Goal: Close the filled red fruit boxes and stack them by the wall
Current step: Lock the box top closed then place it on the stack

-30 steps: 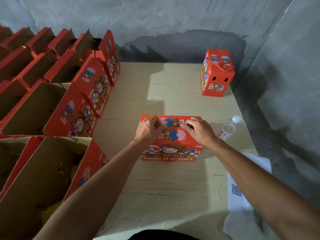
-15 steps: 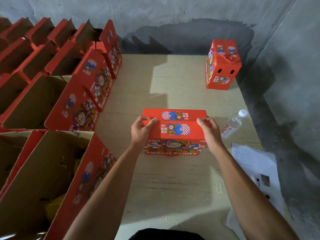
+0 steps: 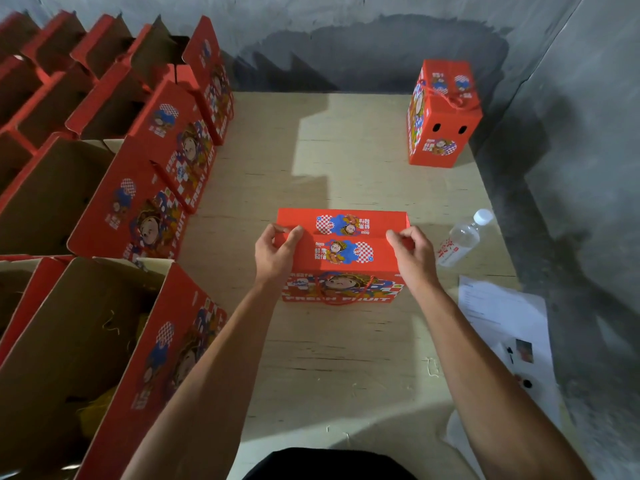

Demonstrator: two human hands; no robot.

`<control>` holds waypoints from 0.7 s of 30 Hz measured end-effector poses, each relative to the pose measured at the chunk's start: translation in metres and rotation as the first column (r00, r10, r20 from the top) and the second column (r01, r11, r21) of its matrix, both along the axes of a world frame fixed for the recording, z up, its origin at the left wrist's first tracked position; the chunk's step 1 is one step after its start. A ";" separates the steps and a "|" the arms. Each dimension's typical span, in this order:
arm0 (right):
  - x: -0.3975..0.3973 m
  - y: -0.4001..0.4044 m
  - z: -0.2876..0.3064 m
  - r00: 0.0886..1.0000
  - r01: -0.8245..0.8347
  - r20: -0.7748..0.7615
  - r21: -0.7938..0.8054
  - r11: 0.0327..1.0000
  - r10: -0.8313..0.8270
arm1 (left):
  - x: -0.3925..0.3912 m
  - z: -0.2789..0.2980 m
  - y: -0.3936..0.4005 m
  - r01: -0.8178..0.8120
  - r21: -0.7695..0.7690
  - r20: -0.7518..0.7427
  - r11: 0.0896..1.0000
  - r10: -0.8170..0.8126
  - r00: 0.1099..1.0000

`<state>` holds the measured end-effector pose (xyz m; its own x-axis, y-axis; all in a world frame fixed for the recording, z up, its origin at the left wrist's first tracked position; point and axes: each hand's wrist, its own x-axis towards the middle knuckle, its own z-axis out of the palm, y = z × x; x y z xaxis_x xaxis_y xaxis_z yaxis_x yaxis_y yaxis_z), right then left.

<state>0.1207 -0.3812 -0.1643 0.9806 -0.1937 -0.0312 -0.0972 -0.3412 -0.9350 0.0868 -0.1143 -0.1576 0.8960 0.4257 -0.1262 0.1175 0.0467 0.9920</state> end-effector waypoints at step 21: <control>-0.001 0.009 0.025 0.964 0.146 -0.240 0.128 0.981 -0.112 | 0.013 0.004 0.012 -0.004 -0.267 -0.391 0.964 -0.104 0.914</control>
<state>0.1192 -0.3725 -0.1393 0.9104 -0.2947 -0.2905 -0.3505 -0.1761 -0.9199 0.1001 -0.1027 -0.1536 0.7666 0.2859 -0.5750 0.5086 0.2763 0.8155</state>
